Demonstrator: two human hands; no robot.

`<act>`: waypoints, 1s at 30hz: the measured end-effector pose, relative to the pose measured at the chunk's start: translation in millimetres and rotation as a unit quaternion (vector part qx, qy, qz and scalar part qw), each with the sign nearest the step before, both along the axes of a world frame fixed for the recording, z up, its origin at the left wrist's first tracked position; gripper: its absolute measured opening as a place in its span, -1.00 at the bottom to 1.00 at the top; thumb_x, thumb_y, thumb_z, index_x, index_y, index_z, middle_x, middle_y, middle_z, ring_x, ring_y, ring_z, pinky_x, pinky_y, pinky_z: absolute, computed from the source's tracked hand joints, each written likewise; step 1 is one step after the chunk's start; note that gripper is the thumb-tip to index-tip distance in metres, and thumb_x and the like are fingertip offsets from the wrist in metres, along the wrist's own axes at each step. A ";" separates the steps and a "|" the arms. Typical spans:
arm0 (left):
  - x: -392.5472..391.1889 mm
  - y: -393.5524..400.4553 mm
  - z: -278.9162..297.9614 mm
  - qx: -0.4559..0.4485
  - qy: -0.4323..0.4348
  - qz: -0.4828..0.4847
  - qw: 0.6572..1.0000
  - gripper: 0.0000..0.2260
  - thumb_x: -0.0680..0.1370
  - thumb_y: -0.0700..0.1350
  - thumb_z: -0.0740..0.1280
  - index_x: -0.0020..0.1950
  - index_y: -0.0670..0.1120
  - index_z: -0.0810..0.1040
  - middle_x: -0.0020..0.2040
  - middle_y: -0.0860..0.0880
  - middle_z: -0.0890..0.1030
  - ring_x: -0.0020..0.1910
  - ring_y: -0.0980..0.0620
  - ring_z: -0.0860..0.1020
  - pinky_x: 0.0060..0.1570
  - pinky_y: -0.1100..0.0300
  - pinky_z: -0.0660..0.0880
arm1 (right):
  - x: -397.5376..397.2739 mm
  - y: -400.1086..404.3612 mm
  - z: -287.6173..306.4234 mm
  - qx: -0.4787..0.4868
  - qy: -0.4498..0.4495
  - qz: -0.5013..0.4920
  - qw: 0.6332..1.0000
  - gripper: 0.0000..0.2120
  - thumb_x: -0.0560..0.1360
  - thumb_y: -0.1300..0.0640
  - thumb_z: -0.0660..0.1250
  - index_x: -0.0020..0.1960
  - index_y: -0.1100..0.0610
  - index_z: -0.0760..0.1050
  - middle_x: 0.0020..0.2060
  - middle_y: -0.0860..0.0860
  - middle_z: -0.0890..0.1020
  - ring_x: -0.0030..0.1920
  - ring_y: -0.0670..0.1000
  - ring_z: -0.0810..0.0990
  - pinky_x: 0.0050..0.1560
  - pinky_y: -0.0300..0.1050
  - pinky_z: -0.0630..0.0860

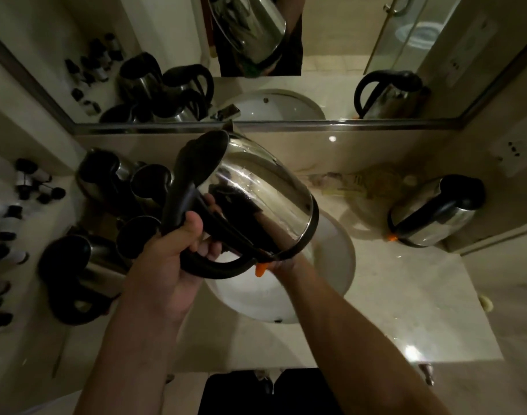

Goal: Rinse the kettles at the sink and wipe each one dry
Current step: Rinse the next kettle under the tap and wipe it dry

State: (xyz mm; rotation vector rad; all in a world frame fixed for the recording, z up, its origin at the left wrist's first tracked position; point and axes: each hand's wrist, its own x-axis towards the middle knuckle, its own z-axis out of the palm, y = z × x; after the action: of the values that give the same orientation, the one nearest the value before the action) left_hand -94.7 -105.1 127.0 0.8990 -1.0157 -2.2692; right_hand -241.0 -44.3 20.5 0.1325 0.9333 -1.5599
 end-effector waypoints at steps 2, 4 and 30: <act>-5.2 3.3 -1.3 -0.015 -0.017 0.025 0.999 -0.42 0.09 0.14 0.69 0.04 0.02 0.68 -0.38 0.13 0.55 -0.29 0.17 0.59 -0.01 0.10 0.47 | 8.2 0.7 -3.5 -0.022 -0.060 -0.015 0.998 -0.62 0.66 -0.03 0.25 0.43 0.09 0.50 0.32 0.02 0.58 0.44 0.06 0.41 0.31 -0.10 0.47; -6.9 5.9 -4.0 -0.038 -0.034 0.046 0.998 -0.71 0.24 0.10 0.62 -0.12 0.05 0.72 -0.41 0.12 0.50 -0.33 0.18 0.54 0.01 0.07 0.44 | 17.1 -1.0 3.5 -0.045 -0.076 0.011 0.996 -0.47 0.69 -0.10 0.20 0.58 0.11 0.32 0.48 0.07 0.42 0.47 0.07 0.36 0.40 -0.06 0.38; -9.5 37.8 -18.2 0.036 -0.086 0.109 0.990 -0.86 0.34 -0.10 0.47 -0.13 0.02 0.75 0.01 -0.07 0.53 0.06 -0.03 0.51 0.19 0.07 0.46 | -28.3 13.7 27.3 0.154 0.550 -0.012 0.821 -0.74 0.62 -0.27 0.01 0.23 -0.33 0.37 0.22 0.03 0.55 0.21 0.09 0.59 0.23 0.28 0.56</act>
State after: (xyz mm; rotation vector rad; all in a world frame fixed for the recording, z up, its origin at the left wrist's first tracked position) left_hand -104.3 -67.3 108.8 1.1938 -0.8638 -2.0843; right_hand -269.3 -30.6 47.8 -0.6103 2.0899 -1.4382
